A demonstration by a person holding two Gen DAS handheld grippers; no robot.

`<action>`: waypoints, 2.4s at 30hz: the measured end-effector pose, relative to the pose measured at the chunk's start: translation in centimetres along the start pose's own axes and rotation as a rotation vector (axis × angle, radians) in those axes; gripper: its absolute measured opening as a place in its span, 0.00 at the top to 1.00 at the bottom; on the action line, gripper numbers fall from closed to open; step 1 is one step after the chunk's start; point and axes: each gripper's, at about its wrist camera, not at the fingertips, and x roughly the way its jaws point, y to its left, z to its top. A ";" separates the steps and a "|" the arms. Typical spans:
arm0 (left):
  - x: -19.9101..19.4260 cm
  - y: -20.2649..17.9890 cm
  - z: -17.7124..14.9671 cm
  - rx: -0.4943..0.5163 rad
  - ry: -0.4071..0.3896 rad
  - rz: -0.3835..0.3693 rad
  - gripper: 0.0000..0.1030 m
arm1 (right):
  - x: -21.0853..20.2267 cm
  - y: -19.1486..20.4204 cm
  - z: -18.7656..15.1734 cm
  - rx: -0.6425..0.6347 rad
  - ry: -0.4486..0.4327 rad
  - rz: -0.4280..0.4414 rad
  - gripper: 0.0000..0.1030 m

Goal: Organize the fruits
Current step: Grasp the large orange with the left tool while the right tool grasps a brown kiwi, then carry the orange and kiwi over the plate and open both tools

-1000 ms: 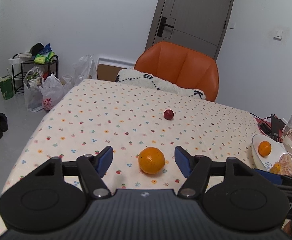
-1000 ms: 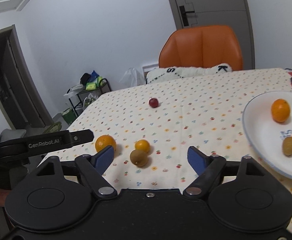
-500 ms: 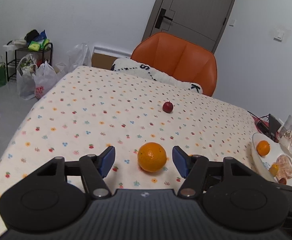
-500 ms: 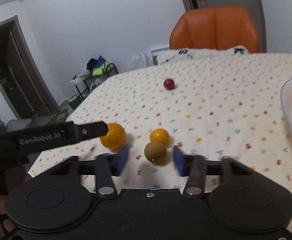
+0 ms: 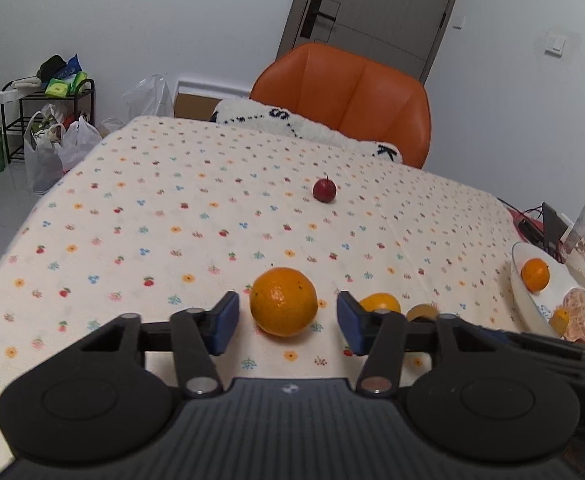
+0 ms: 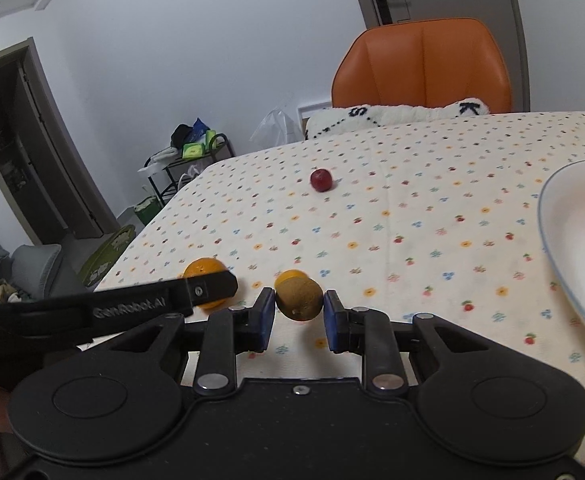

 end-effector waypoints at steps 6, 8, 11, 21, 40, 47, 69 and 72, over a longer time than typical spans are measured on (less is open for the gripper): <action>0.1 -0.6 -0.2 0.034 -0.004 0.025 0.66 | -1.1 -1.2 0.0 0.020 -0.018 0.004 0.76; -0.4 -1.0 -0.2 0.039 -0.011 0.022 0.66 | -1.6 -1.5 0.0 0.025 -0.029 0.006 0.76; -1.2 -1.8 -0.1 0.050 -0.026 0.023 0.66 | -2.4 -2.1 0.1 0.036 -0.046 0.008 0.76; -3.5 -5.5 0.1 0.092 -0.065 -0.015 0.66 | -6.4 -4.6 0.7 0.056 -0.119 -0.012 0.76; -4.9 -13.2 -0.7 0.166 -0.095 -0.109 0.66 | -12.9 -10.5 0.2 0.124 -0.220 -0.091 0.76; -5.0 -16.0 -1.1 0.194 -0.103 -0.134 0.66 | -15.5 -13.1 -0.1 0.158 -0.260 -0.135 0.76; -2.2 -22.3 -1.8 0.250 -0.076 -0.222 0.66 | -17.7 -18.6 -0.9 0.222 -0.283 -0.228 0.76; -1.4 -22.5 -1.8 0.248 -0.063 -0.224 0.66 | -17.0 -19.0 -0.8 0.226 -0.275 -0.227 0.76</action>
